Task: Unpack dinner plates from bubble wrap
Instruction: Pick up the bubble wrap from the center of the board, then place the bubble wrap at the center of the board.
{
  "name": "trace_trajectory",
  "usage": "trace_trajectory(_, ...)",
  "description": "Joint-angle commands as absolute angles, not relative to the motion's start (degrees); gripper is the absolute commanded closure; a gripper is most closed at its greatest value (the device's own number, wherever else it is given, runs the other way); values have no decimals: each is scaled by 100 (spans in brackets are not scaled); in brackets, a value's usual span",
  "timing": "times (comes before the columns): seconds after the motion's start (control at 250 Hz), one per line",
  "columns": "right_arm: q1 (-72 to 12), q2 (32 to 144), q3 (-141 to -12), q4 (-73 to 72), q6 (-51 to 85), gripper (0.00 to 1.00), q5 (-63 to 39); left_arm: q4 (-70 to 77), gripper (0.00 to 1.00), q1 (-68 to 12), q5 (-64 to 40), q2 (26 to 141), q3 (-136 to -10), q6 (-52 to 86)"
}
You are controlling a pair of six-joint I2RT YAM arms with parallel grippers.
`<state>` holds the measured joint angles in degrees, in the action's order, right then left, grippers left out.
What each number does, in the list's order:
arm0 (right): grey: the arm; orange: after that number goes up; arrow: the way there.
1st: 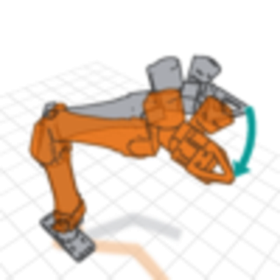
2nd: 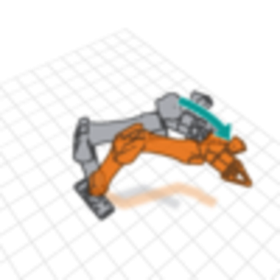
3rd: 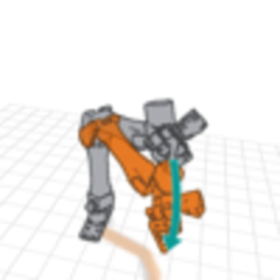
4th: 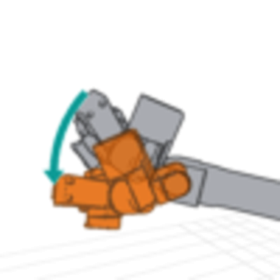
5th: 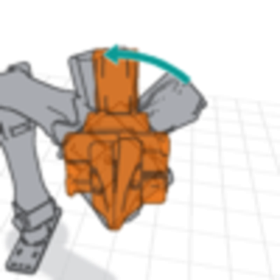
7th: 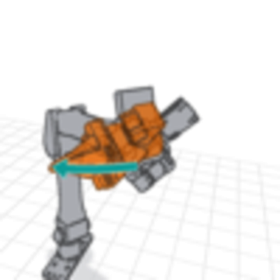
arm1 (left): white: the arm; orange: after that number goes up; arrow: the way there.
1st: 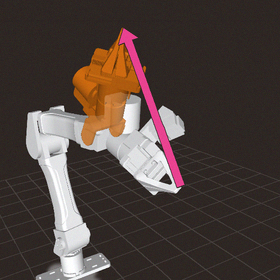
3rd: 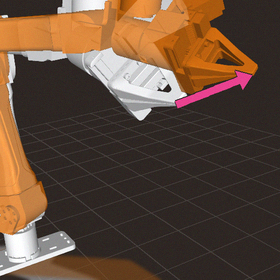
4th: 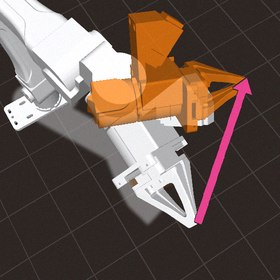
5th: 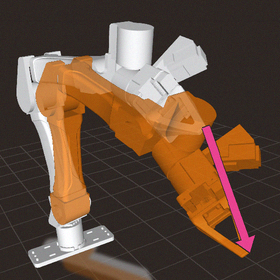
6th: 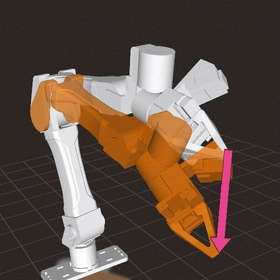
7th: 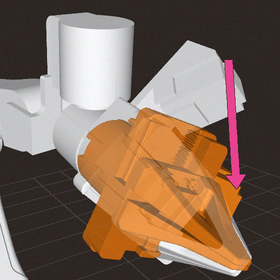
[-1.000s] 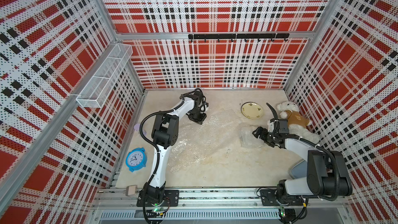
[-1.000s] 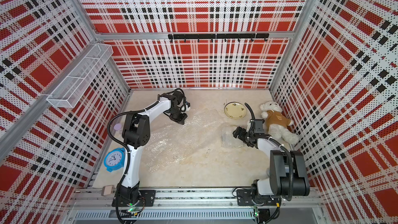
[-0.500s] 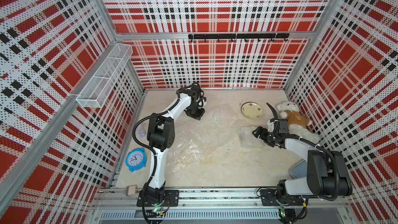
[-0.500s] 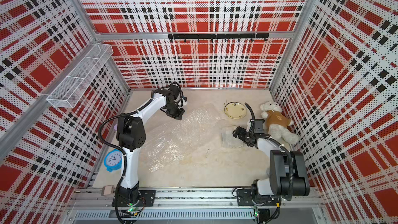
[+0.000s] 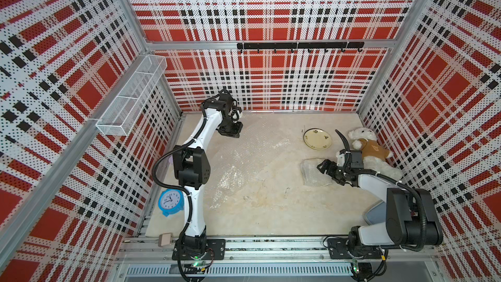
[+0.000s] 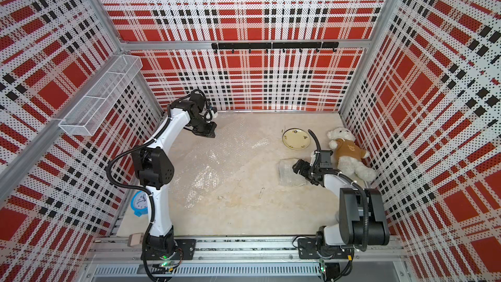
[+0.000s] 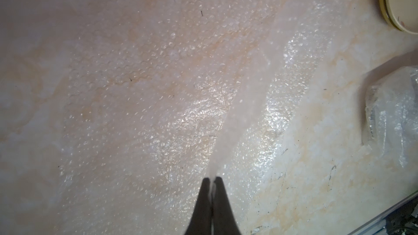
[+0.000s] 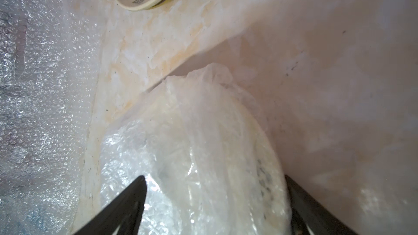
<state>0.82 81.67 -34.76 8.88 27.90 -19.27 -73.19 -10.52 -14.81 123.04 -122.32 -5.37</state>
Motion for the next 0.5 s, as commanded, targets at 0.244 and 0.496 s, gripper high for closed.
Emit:
trace_trajectory(0.244, 79, 8174, -3417, 711, 2790, 7, -1943, -7940, 100, -733, -1556, 12415, -12700, -522)
trace_trajectory(0.496, 79, 8242, -3454, 666, 2801, 7, -1979, -7954, 100, -493, -1681, 12228, -12659, -358)
